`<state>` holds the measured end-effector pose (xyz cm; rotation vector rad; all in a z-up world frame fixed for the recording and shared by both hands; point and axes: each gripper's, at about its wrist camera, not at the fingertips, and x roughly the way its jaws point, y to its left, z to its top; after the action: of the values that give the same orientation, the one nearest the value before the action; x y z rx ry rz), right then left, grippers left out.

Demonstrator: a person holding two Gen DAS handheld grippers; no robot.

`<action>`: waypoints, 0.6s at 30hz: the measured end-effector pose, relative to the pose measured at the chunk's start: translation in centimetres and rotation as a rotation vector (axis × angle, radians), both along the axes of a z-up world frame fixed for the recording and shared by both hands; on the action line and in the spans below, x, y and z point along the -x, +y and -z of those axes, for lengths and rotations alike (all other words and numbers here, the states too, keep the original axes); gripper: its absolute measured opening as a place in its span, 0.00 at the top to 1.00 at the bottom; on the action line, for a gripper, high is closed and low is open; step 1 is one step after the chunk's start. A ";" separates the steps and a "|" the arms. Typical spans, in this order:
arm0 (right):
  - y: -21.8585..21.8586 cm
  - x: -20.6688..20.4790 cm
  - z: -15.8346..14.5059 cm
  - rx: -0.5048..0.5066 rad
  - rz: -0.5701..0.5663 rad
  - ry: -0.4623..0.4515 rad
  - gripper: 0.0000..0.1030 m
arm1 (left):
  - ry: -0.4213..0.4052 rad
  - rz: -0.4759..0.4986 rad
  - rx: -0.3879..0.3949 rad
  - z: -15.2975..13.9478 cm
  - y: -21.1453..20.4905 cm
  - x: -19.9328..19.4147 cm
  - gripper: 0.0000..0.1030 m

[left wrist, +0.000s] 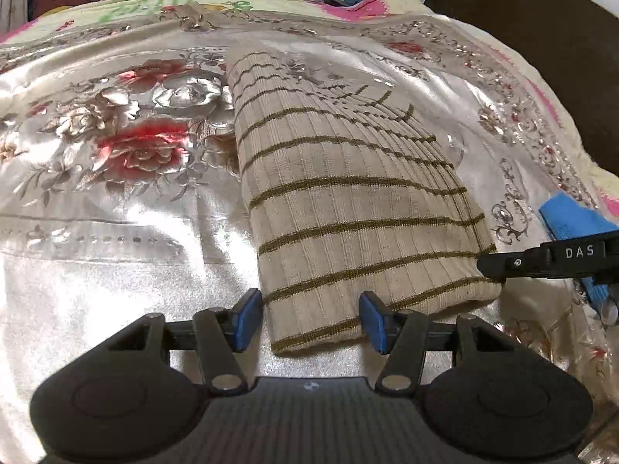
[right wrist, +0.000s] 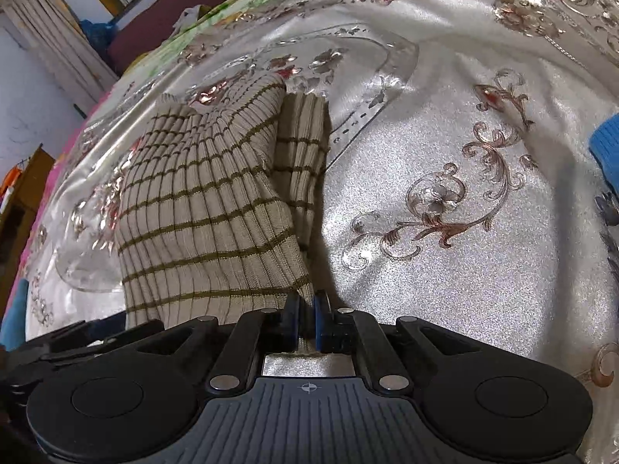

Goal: Fold small clothes
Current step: 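Lift the sweater edge with both tools and fold it over onto itself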

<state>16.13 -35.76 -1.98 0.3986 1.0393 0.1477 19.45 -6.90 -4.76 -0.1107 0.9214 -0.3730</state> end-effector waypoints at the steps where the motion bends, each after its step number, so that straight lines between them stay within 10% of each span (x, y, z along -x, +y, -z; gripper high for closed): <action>1: 0.0 0.0 -0.2 -0.003 -0.003 0.004 0.87 | -0.001 0.004 -0.001 -0.2 0.1 0.1 0.43; 10: 0.3 -2.1 -5.8 -0.016 -0.012 -0.160 0.63 | -0.052 0.009 0.043 -2.8 1.1 0.0 0.43; 18: 2.9 -9.4 -2.4 -0.006 0.051 -0.124 0.58 | -0.050 -0.020 0.043 -2.7 0.6 -2.0 0.43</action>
<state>25.54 -32.82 0.46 0.4154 0.9058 0.1285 21.46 -6.32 -2.07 -0.1496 0.8626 -0.3753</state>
